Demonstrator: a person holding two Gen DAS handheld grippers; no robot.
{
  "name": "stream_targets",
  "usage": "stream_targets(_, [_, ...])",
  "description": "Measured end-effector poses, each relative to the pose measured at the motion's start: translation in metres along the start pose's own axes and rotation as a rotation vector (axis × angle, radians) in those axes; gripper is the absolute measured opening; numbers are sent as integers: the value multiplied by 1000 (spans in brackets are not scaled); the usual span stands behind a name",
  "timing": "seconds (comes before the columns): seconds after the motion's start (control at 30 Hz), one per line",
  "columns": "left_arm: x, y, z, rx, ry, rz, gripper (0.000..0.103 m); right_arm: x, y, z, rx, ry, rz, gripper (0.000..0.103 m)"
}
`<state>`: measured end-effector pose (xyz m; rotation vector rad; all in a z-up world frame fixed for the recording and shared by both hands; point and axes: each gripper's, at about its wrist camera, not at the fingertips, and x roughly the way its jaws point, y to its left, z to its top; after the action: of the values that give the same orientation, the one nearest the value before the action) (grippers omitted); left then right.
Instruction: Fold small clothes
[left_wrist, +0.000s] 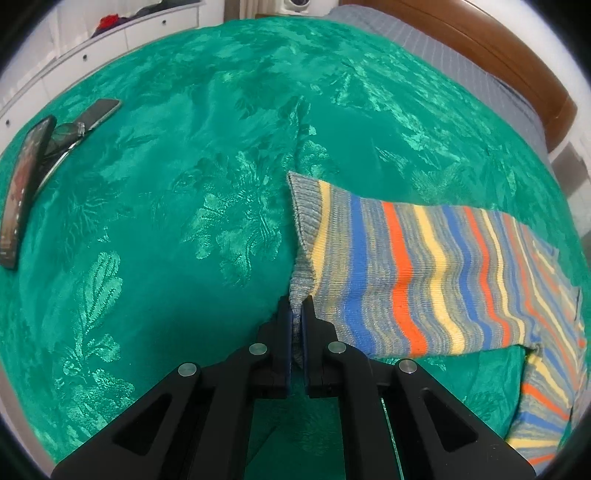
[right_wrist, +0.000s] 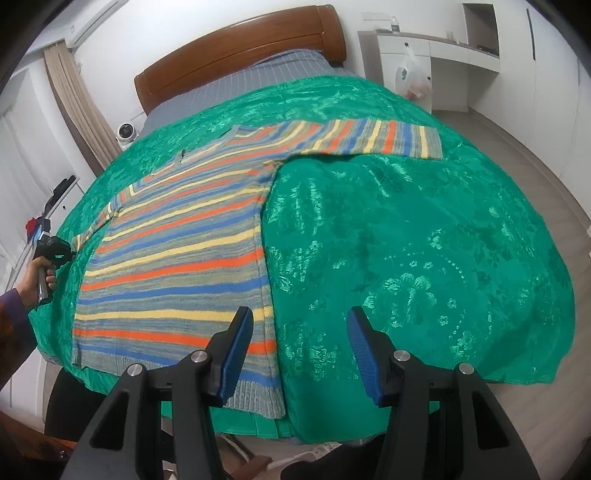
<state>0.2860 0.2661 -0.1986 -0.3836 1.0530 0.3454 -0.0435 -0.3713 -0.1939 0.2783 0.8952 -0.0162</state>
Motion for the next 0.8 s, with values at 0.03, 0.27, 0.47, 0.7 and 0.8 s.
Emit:
stream_targets(0.03, [-1, 1, -1, 1, -1, -3, 4, 1, 1, 0, -4, 0, -1, 53])
stream_targets(0.27, [-39, 16, -19, 51, -61, 8, 34, 5, 3, -3, 8, 3, -8, 54])
stream_targets(0.47, [-106, 21, -79, 149, -223, -59, 81, 6, -12, 7, 15, -48, -86, 71])
stream_targets(0.7, [-93, -23, -125, 262, -177, -154, 92, 44, -32, 54, -4, -117, -159, 72])
stream_targets(0.8, [-76, -38, -121, 244, -186, -157, 92, 69, -46, 70, 20, -147, -211, 75])
